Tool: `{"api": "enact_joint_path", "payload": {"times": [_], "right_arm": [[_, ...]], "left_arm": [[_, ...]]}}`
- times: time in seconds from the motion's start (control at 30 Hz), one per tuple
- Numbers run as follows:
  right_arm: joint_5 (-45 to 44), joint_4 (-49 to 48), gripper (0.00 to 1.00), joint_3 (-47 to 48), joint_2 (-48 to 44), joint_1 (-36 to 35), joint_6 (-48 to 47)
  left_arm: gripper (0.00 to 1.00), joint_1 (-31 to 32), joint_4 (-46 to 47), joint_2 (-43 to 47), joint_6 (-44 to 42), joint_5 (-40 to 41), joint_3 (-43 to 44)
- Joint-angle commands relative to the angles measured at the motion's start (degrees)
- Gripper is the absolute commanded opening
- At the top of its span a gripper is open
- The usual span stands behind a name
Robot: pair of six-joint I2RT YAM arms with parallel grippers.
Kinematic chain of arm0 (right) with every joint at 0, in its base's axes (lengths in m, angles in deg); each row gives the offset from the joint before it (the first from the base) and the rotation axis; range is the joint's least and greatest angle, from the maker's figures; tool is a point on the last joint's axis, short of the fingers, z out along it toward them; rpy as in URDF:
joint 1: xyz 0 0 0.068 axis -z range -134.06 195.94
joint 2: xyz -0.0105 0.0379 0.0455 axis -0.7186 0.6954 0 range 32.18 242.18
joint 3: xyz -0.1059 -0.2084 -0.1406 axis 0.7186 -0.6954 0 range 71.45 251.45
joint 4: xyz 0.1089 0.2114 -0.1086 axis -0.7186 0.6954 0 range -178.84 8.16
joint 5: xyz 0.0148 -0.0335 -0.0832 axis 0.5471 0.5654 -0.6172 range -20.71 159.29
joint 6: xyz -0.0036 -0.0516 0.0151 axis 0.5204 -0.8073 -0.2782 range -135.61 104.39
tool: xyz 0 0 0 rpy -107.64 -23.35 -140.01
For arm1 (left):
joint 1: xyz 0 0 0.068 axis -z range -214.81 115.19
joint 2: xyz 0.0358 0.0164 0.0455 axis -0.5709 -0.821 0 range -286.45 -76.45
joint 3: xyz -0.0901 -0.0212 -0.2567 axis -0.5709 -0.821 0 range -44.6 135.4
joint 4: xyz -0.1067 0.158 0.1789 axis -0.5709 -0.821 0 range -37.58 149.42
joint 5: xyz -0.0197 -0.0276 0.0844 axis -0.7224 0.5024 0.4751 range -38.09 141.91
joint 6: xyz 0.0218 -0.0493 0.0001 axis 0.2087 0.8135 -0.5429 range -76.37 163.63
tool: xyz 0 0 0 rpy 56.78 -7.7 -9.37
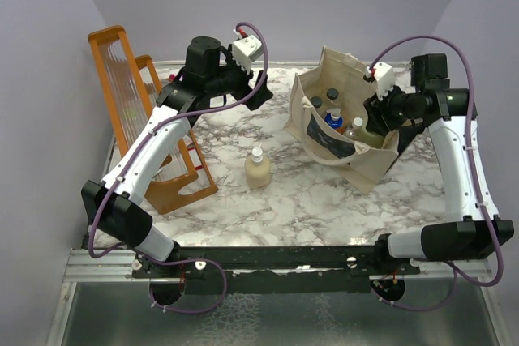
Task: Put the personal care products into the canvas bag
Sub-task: Place the care product in the canvas bag.
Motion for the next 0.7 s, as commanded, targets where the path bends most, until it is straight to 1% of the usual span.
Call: {"api": "enact_joint_path", "payload": {"times": [0.0,0.3,0.5,0.67], "right_arm": [[2.0,-8.8,0.01,-1.0,-1.2,0.1,1.6],[5.1,-8.5,0.01,-2.0,0.8,0.1,0.7],[7.0,-6.9,0.01,-2.1,2.0,0.1,-2.0],[4.5,-5.8,0.01,-2.9,2.9,0.0,-4.3]], "left_arm": [[0.82,0.3,0.2,0.1,-0.8,-1.4,-0.5],[0.81,0.3,0.1,0.5,-1.0,-1.5,-0.6],[0.82,0.3,-0.1,0.7,-1.2,-1.4,-0.7],[0.82,0.3,0.0,0.6,-1.3,-1.5,-0.8]]}}
